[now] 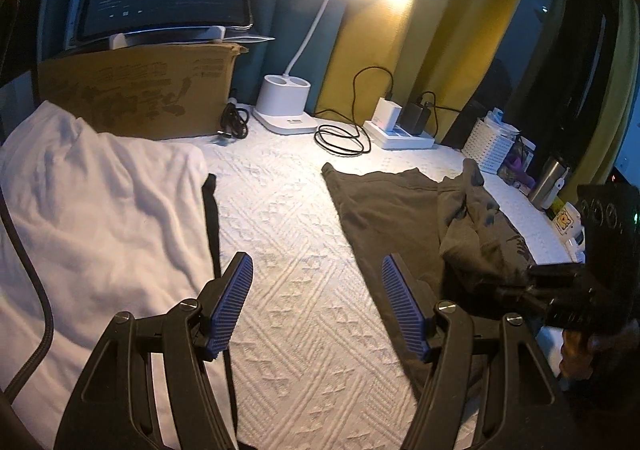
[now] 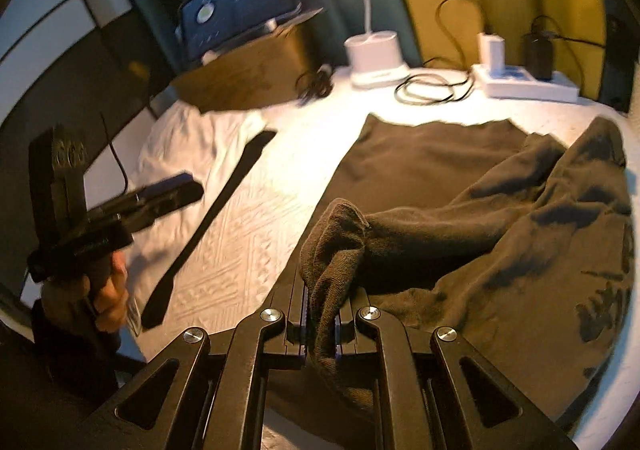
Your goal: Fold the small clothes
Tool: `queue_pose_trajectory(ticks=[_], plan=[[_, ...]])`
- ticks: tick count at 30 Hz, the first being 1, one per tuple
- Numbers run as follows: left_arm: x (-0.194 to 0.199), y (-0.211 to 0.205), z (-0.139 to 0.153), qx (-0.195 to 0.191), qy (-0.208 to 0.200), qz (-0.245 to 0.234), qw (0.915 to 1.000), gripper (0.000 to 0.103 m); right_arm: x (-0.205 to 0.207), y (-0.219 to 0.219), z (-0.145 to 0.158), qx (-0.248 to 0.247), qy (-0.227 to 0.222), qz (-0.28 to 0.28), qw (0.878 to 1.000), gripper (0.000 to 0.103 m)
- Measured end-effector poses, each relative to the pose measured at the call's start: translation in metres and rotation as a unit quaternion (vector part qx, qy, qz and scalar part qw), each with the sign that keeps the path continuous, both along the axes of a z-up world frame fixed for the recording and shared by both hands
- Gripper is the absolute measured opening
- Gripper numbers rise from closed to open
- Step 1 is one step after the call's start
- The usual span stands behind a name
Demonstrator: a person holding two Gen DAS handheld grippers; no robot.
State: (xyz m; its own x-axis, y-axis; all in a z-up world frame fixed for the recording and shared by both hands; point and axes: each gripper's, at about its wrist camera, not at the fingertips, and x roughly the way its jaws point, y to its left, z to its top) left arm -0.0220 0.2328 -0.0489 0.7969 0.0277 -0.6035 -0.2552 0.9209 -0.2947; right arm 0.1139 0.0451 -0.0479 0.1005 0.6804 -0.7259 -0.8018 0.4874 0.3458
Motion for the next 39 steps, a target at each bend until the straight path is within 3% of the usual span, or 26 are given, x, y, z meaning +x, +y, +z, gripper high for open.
queue_pose_trajectory(ticks=[8,16,17,19,20,21,31,39], plan=[[0.001,-0.008,0.002,0.007,0.009,-0.004,0.9999,0.067,-0.016,0.011,-0.031,-0.044,-0.006,0.017,0.999,0.009],[0.015,-0.028,0.008,0.019,0.025,-0.020,0.9993,0.067,-0.024,0.004,-0.025,-0.042,-0.015,0.036,0.998,0.016],[0.017,-0.032,0.009,0.021,0.026,-0.022,0.9992,0.067,-0.025,0.001,-0.023,-0.039,-0.015,0.040,0.998,0.023],[0.021,-0.037,0.012,0.026,0.029,-0.024,0.9989,0.067,-0.028,-0.006,-0.019,-0.033,-0.014,0.047,0.998,0.046],[0.024,-0.040,0.013,0.030,0.031,-0.026,0.9987,0.067,-0.028,-0.010,-0.015,-0.026,-0.014,0.049,0.998,0.067],[0.026,-0.042,0.015,0.033,0.032,-0.027,0.9986,0.067,-0.029,-0.014,-0.012,-0.019,-0.014,0.050,0.998,0.072],[0.058,-0.069,0.032,0.061,0.048,-0.031,0.9965,0.067,0.005,-0.063,0.013,0.010,-0.026,0.004,1.000,0.072],[0.101,-0.103,0.035,0.074,0.066,-0.068,0.9927,0.067,0.059,-0.114,0.005,0.000,-0.030,-0.071,0.997,0.072]])
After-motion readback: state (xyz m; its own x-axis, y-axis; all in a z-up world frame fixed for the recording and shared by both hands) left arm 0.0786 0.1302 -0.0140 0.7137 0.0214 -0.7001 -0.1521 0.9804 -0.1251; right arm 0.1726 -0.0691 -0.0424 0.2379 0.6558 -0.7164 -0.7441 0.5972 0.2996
